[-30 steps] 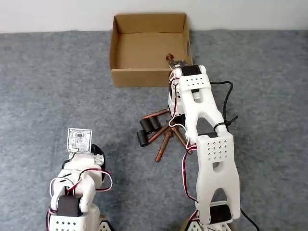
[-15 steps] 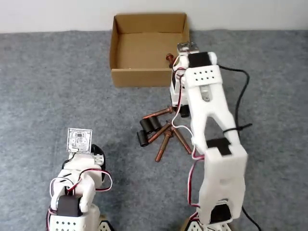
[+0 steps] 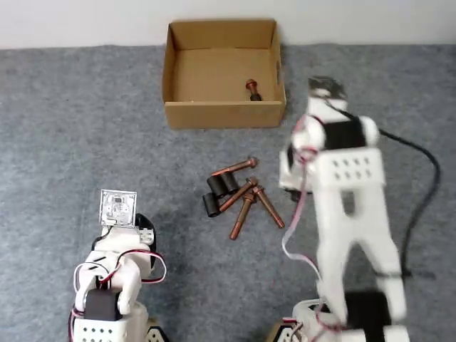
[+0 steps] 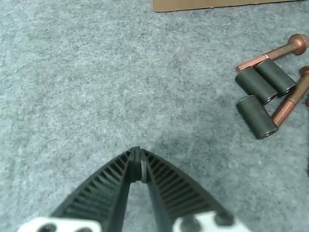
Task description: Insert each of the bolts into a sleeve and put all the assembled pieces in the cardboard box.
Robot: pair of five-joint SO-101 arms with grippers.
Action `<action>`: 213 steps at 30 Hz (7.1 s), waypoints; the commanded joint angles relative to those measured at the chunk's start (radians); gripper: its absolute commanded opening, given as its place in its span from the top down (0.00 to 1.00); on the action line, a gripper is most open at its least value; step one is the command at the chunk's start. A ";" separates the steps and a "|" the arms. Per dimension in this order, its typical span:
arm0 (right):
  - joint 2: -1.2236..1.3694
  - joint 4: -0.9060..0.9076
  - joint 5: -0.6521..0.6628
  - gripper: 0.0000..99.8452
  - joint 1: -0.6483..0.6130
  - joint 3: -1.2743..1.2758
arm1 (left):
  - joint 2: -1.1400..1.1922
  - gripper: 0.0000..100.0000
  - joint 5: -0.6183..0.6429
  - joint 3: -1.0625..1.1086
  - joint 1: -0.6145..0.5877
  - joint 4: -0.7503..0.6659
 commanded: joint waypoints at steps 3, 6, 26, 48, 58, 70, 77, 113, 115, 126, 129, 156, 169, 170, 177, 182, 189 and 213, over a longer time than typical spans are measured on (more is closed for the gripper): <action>-0.331 -0.096 -0.011 0.99 0.119 0.296 | -0.006 0.99 -0.029 -0.053 0.002 -0.041; -0.512 -0.168 -0.011 0.99 0.173 0.460 | -0.002 0.99 -0.029 -0.130 0.037 -0.021; -1.296 -0.228 -0.009 0.99 0.239 1.000 | 0.746 0.99 0.029 -0.740 0.367 0.138; -1.305 -0.239 -0.011 0.99 0.236 1.022 | 1.804 0.84 0.176 -1.379 0.563 0.170; -1.305 -0.239 -0.011 0.99 0.236 1.023 | 2.120 0.84 0.173 -1.636 0.563 0.226; -1.305 -0.239 -0.014 0.99 0.236 1.023 | 2.437 0.84 0.176 -1.977 0.560 0.342; -1.305 -0.239 -0.014 0.99 0.234 1.023 | 2.547 0.97 0.176 -2.034 0.565 0.393; -1.307 -0.237 -0.015 0.99 0.232 1.020 | 1.694 1.00 0.221 -1.586 0.674 0.448; -1.307 -0.237 -0.015 0.99 0.231 1.019 | 1.577 1.00 0.193 -1.468 0.672 0.374; -1.443 -0.234 -0.017 0.99 0.094 1.013 | 0.982 1.00 0.080 -0.990 0.667 0.146; -1.508 -0.240 -0.017 0.99 0.008 1.025 | 0.856 1.00 0.081 -0.937 0.666 0.112; -1.492 -0.464 0.333 0.99 -0.481 1.059 | -0.008 1.00 0.365 -0.591 0.666 -0.144; -1.492 -0.573 0.489 0.99 -0.630 1.057 | -0.006 1.00 0.451 -0.552 0.672 -0.212; -1.492 -0.579 0.497 0.99 -0.630 1.056 | -0.006 1.00 0.451 -0.541 0.672 -0.212; -1.492 -0.584 0.503 0.99 -0.631 1.040 | -0.008 1.00 0.448 -0.492 0.672 -0.221; -1.492 -0.584 0.503 0.99 -0.631 1.040 | -0.008 1.00 0.448 -0.449 0.674 -0.233; -1.495 -0.584 0.503 0.99 -0.627 1.040 | -0.008 1.00 0.394 -0.447 0.755 -0.106; -1.494 -0.579 0.508 0.99 -0.627 1.045 | -0.002 0.86 0.324 -0.509 0.799 0.072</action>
